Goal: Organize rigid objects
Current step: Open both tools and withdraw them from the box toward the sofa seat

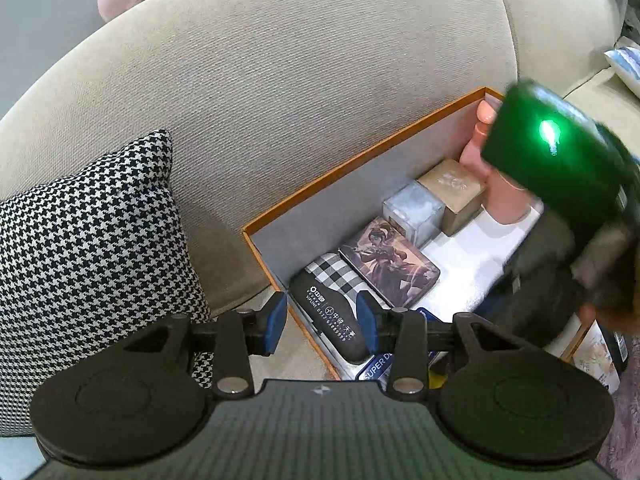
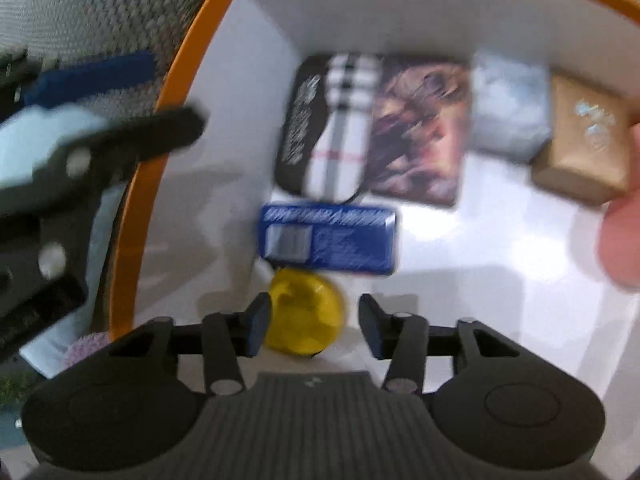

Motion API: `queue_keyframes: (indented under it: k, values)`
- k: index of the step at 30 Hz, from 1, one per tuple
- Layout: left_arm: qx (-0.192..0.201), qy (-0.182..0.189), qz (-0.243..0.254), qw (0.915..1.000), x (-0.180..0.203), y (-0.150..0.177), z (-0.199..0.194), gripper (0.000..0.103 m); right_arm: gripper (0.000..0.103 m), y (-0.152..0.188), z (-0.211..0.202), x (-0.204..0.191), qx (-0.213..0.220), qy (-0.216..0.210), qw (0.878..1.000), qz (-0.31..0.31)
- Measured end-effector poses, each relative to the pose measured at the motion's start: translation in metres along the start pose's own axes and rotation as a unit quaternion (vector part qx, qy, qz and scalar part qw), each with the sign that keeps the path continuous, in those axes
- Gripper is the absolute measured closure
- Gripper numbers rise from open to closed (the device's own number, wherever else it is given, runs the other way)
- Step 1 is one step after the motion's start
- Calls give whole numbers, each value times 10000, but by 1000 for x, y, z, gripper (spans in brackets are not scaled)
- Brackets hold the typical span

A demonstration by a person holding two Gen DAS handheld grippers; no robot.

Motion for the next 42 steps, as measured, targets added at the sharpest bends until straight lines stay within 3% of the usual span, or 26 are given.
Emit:
queue_keyframes:
  k: [4,9,17,23,32,37,42]
  values:
    - [-39,-6,-35,10000,0,0,-1,55,60,-19,-11,19,353,110,9989,280]
    - [-18,34,7,10000,4,0,2,55,63,-32,0,29,403,72,9972,627]
    - [-29,96,12,9999,7,1,5,55,78,-26,14,35,340,41,9937,1066]
    - [15,131,-60,9999,12,4,3,55,80,-17,11,33,330,-10,9934,1096]
    - [600,38,-442,9972,28,13,-50,56,79,9,-37,1,874,94,9961,-38]
    - [902,279,-805,9923,44,22,-88,56,78,42,-85,-20,1441,384,9849,-877]
    - [1142,337,-1261,9848,56,39,-121,55,78,87,-134,-30,2143,510,9645,-1454]
Point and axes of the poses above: each gripper's, at about its wrist camera, not at the fingertips, and z roughly the way its jaws point, x to its right, y to its underside, the point moved 8 cm from there along z, roughly the way its jaws point, and after that the axes turned 14 degrees about -y, right-handed, at the moved point
